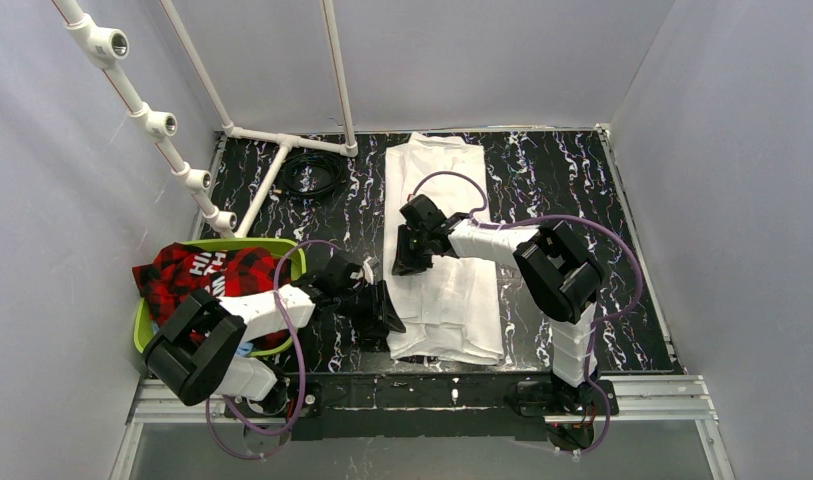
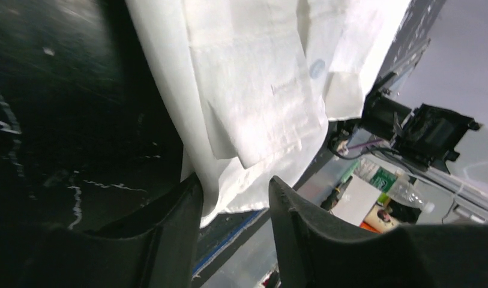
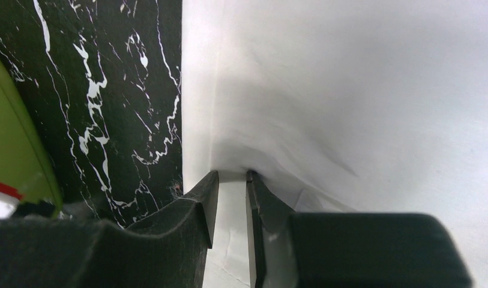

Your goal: Set up the pet bed

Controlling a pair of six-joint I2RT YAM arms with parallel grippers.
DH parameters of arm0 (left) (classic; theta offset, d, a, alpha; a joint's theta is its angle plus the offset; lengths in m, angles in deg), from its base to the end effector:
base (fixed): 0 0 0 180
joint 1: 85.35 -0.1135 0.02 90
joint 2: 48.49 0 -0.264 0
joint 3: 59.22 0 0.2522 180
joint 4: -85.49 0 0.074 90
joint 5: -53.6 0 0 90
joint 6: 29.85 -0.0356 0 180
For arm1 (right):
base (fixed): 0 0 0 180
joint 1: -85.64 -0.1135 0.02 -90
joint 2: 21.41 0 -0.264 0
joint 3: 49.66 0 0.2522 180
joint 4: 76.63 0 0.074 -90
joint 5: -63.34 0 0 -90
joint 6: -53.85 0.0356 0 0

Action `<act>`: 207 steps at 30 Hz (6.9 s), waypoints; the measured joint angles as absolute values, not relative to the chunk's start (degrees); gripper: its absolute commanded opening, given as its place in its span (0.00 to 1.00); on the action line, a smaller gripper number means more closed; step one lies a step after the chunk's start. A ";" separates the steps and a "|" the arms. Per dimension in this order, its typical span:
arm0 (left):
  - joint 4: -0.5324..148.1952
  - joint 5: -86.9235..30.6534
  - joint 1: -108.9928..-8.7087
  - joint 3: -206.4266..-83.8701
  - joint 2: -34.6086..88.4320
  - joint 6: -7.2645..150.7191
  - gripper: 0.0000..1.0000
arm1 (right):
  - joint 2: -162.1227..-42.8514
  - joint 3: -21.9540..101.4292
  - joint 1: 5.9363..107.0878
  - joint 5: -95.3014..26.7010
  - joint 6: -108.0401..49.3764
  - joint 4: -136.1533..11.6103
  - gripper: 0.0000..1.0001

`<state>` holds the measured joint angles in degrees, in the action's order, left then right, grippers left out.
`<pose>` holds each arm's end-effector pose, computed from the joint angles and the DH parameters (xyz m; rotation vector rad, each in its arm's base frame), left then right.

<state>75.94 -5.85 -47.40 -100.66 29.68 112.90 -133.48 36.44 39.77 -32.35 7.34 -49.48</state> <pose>0.1784 -0.1621 0.1454 -0.0540 2.6958 -1.2794 0.2841 0.2979 0.1602 -0.0993 2.6592 0.7178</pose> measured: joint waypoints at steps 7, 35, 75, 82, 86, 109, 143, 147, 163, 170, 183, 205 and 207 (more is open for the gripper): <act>75.98 -1.22 -46.15 -100.84 27.78 113.05 0.11 | -135.73 39.94 39.64 -32.16 9.48 -47.29 0.32; 42.65 2.37 -43.96 -114.96 16.61 107.76 0.58 | -139.09 46.45 39.34 -28.07 8.19 -45.09 0.45; 56.59 -19.62 -49.25 -110.26 31.91 118.69 0.40 | -91.86 -6.14 66.13 -46.65 -0.20 -31.19 0.38; 59.52 -18.13 -49.28 -109.38 34.42 118.71 0.19 | -93.44 -6.84 66.15 -49.55 -0.12 -34.70 0.38; 59.76 -17.65 -49.28 -109.10 34.44 118.67 0.17 | -93.61 -7.21 66.15 -51.02 -0.14 -36.32 0.44; 62.62 -22.22 -49.93 -108.73 30.20 119.30 0.71 | -93.11 -4.91 66.13 -48.18 -2.69 -37.68 0.61; 52.68 -12.04 -56.77 -126.36 37.26 124.94 0.00 | -97.24 10.32 67.27 -49.47 6.62 -37.92 0.01; 52.31 -11.16 -61.25 -131.09 39.23 127.22 0.00 | -100.82 13.82 67.71 -47.63 10.68 -41.55 0.01; 48.18 -9.00 -68.44 -157.38 66.20 126.89 0.00 | -126.16 32.64 69.98 -42.89 19.29 -51.27 0.01; 44.18 -9.30 -70.83 -167.39 74.05 124.55 0.40 | -134.92 38.56 72.47 -41.55 19.18 -51.91 0.38; 39.43 -8.63 -75.22 -170.87 74.42 116.44 0.75 | -130.59 42.49 73.37 -40.11 14.16 -52.95 0.80; 36.40 -21.54 -64.47 -157.01 61.72 94.28 0.12 | -117.41 26.63 62.00 -30.89 -6.78 -58.40 0.45; 36.24 -21.57 -64.55 -159.28 64.32 93.75 0.16 | -121.02 28.05 61.76 -30.63 -7.77 -59.62 0.45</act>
<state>36.24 -21.57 -64.55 -159.28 64.32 93.75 -121.02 28.05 61.76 -30.63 -7.77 -59.62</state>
